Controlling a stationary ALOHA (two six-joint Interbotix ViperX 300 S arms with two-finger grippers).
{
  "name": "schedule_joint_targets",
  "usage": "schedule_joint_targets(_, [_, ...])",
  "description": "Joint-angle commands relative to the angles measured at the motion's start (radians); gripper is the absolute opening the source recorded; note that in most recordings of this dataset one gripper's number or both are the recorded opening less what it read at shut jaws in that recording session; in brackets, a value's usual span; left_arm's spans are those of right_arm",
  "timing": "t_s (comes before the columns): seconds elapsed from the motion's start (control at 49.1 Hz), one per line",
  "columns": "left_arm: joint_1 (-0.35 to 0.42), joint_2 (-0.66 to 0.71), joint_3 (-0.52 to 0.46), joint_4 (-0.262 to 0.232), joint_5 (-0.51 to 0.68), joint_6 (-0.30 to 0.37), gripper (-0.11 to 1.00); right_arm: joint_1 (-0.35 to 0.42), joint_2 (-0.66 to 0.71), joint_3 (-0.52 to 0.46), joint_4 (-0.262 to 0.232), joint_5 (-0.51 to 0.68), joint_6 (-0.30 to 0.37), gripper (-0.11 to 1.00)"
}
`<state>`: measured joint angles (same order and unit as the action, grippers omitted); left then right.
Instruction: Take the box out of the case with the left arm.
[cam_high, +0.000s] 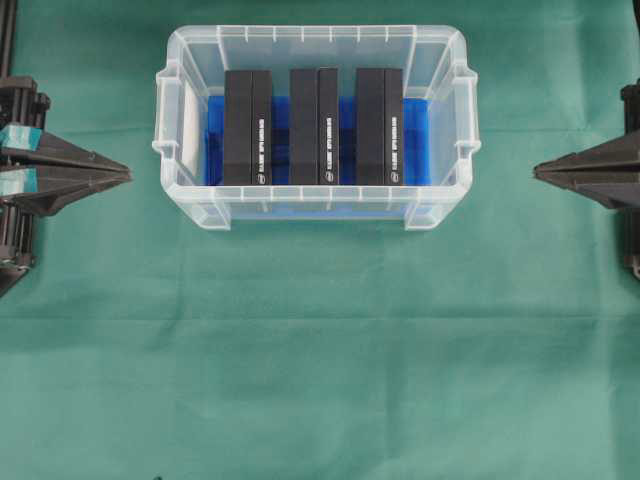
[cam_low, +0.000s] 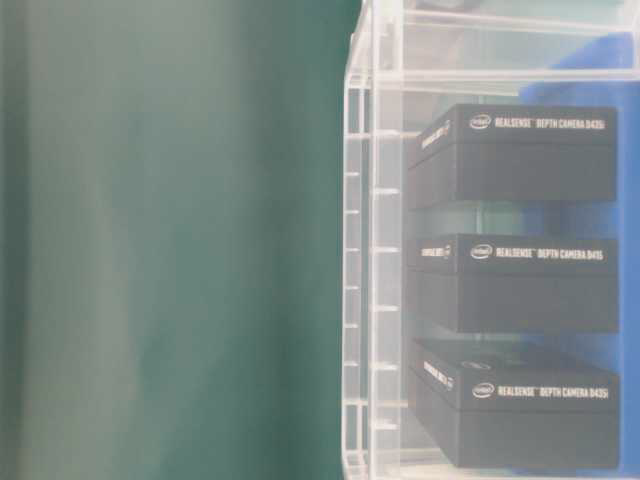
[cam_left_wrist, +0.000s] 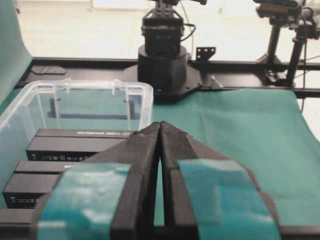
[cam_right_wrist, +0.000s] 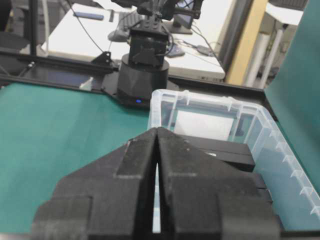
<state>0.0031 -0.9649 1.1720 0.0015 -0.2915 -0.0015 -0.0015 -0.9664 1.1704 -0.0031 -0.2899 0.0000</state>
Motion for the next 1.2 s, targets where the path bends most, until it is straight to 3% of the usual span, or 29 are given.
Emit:
schedule_joint_targets(0.0, [-0.002,0.002,-0.034,0.021,0.028,-0.002,0.02,-0.003,0.015,-0.020,0.000,-0.003,-0.002,-0.01])
schedule_joint_targets(0.448, [-0.002,-0.072,-0.078,0.021,0.095,-0.023,0.02,-0.003,0.015,-0.089,-0.003,0.268,-0.008,-0.01])
schedule_joint_targets(0.875, [-0.002,-0.189,-0.222,0.025,0.379,-0.018,0.02,-0.003,0.023,-0.081,-0.003,0.666,0.031,-0.01])
schedule_joint_targets(1.181, [-0.002,-0.176,-0.333,0.025,0.503,-0.017,0.02,-0.003,0.023,-0.031,0.000,0.746,0.049,-0.01])
